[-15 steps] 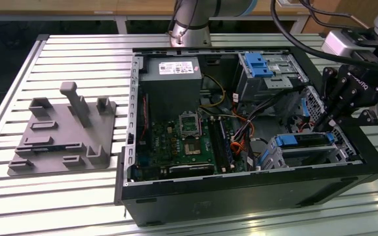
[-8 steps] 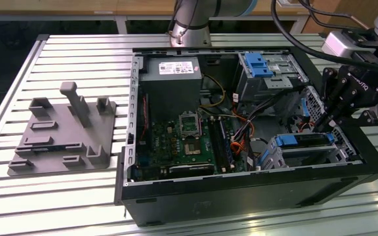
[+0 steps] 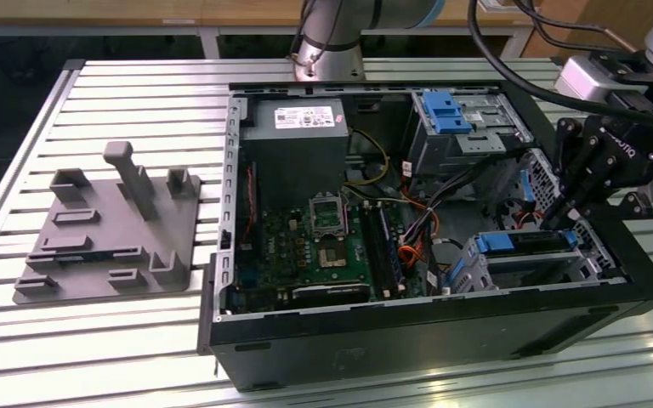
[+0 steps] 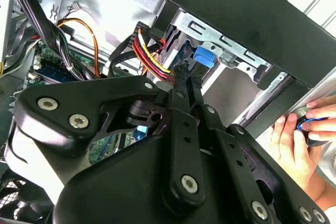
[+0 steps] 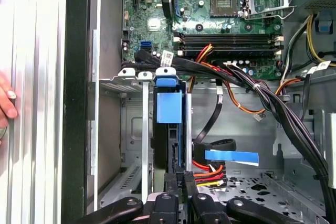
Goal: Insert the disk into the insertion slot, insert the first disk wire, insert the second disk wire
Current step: 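Insert the first disk wire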
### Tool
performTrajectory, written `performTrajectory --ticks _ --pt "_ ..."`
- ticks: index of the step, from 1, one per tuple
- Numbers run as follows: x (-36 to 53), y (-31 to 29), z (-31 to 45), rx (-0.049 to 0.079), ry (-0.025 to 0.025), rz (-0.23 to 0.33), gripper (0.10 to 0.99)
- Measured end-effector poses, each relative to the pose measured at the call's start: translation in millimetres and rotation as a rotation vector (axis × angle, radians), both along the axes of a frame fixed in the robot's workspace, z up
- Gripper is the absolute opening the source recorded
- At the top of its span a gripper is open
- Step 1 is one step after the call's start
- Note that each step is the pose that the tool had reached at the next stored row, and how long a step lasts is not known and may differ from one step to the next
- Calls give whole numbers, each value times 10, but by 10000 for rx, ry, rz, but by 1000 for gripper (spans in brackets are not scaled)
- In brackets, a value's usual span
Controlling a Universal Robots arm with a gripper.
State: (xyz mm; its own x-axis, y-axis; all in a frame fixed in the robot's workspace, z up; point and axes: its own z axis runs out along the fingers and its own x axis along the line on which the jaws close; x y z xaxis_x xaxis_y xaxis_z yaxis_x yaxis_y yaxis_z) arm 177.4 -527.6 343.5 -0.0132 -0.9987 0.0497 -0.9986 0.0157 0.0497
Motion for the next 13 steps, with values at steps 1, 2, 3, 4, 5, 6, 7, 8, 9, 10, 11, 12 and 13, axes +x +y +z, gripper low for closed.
performTrajectory --ticks 1,2,3,4,5,6,7,8,9,10,11,12,13 --pt "-4 0 -2 2 -19 29 165" --pt "-10 0 -3 2 -33 63 165" --pt "-16 0 -4 2 -47 95 165" --pt "-22 0 -6 3 -61 128 165" --pt "-27 0 -7 6 -74 162 165" --pt "-31 0 -9 9 -88 202 165" --pt "-34 0 -8 10 -105 240 165" --pt "-37 0 -9 15 -125 277 165" --pt "-40 0 -9 23 -144 315 165" --pt "-43 0 -10 33 -166 353 165" --pt "-45 0 -11 42 -187 389 165" --pt "-47 0 -11 47 -207 414 165" --pt "-47 0 -11 48 -217 421 165"
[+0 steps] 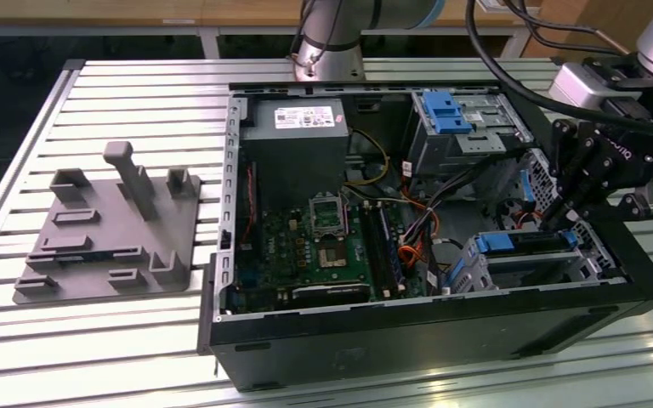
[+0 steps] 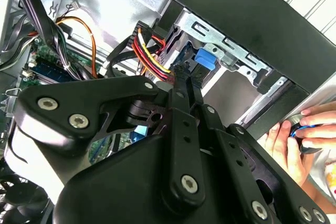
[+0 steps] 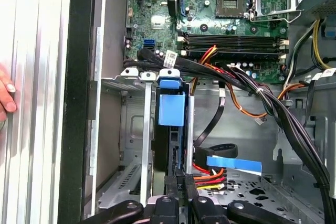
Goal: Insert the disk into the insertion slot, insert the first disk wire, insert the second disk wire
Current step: 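Insert the first disk wire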
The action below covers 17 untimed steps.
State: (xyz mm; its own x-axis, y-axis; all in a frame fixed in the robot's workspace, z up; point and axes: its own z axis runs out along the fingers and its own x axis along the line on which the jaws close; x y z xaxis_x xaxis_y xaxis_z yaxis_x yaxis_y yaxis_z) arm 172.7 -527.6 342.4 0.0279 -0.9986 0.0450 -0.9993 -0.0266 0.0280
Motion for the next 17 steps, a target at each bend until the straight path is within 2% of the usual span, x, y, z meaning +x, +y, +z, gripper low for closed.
performTrajectory --ticks 17 --pt "-2 -20 -27 0 -6 -14 165"
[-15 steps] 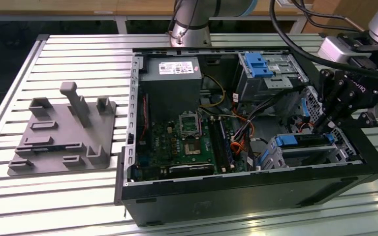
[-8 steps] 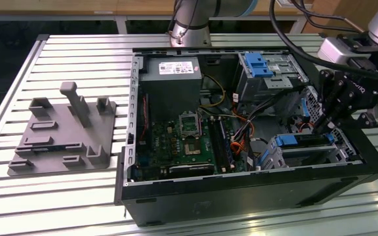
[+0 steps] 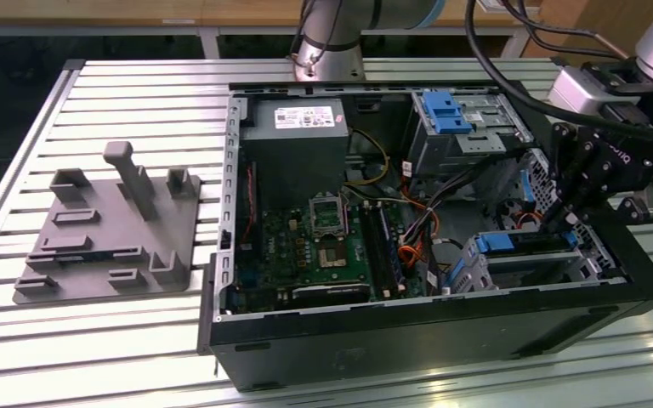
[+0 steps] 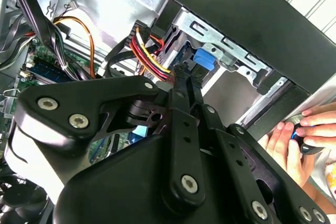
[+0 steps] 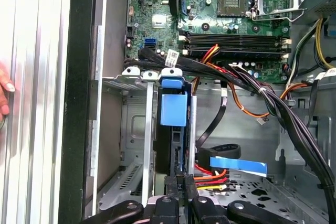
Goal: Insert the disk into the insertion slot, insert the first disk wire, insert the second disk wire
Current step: 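Insert the first disk wire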
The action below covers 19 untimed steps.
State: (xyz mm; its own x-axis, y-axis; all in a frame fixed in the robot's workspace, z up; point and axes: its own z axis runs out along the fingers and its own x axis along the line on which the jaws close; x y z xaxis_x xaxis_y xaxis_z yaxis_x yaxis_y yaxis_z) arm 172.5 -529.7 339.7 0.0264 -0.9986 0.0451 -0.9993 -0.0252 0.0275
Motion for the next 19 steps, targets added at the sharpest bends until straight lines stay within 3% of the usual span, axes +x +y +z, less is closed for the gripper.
performTrajectory --ticks 19 --pt "-7 -2 -51 0 1 -4 165"
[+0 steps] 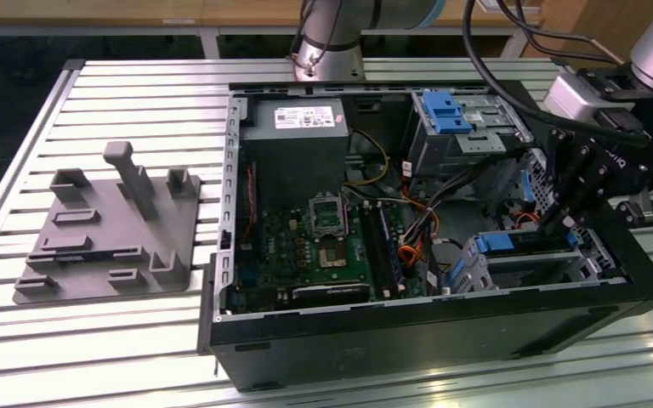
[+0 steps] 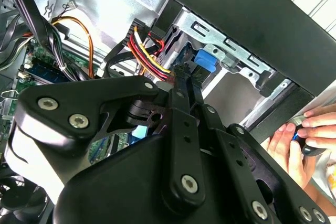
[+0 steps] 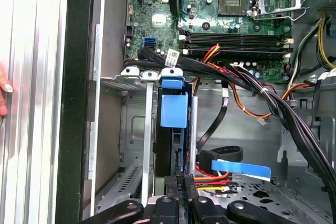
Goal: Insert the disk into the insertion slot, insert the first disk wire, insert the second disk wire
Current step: 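Insert the first disk wire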
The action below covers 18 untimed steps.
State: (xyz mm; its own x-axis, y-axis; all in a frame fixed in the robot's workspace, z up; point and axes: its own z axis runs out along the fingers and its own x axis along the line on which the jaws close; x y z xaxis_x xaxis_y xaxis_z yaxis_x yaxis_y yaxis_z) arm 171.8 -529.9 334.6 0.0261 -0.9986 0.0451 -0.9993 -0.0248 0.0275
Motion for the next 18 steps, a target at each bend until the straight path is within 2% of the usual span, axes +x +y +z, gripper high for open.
performTrajectory --ticks 18 --pt "0 0 -53 1 0 -1 165"
